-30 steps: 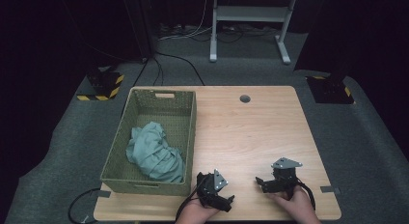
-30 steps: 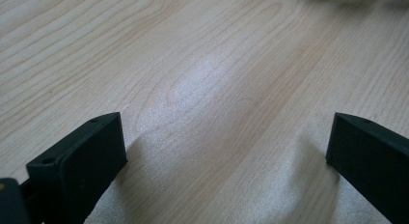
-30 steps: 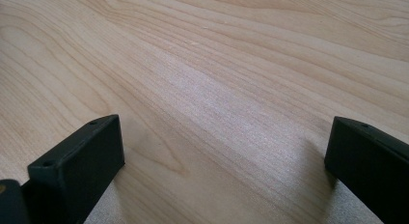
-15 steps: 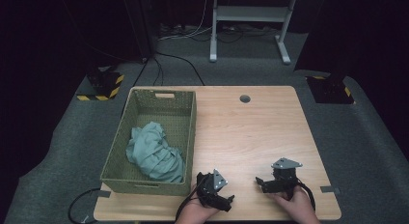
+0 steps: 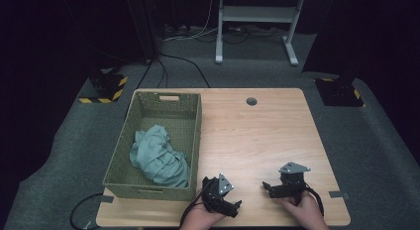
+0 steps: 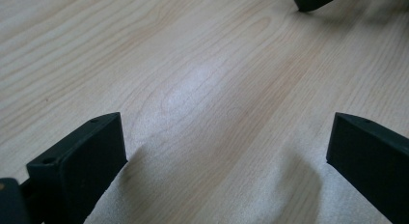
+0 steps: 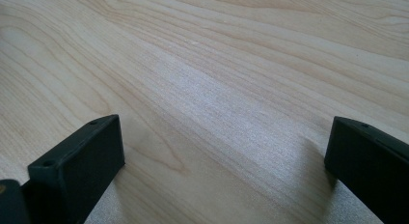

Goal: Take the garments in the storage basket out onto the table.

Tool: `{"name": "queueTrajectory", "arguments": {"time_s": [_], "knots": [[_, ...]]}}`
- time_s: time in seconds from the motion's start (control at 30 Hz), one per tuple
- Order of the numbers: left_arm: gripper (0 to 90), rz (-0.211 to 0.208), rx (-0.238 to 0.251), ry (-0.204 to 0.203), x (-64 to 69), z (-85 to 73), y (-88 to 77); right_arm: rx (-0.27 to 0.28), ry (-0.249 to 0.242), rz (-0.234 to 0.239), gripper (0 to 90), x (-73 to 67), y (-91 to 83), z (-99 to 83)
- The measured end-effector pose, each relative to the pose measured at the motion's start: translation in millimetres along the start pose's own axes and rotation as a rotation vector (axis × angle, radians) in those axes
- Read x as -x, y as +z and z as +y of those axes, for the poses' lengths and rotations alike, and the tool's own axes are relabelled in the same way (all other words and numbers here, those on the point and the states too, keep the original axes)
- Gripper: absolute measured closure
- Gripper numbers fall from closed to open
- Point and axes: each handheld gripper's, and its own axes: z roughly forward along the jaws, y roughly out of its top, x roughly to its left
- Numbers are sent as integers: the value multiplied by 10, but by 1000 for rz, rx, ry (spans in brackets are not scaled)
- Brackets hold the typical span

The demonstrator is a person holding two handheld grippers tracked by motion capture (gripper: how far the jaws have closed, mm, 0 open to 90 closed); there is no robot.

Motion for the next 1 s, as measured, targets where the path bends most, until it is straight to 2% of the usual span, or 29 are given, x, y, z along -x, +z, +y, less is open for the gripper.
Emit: {"name": "queueTrajectory", "arguments": {"time_s": [0.33, 0.87, 1.0], "knots": [[4, -11, 41, 24, 26, 65, -125, 0, 0, 0, 0, 0, 0, 0], [5, -6, 104, 13, -4, 147, -343, 0, 0, 2, 0, 0, 2, 2], [5, -6, 113, 21, 2, 169, -390, 0, -1, 2, 0, 1, 2, 2]]}}
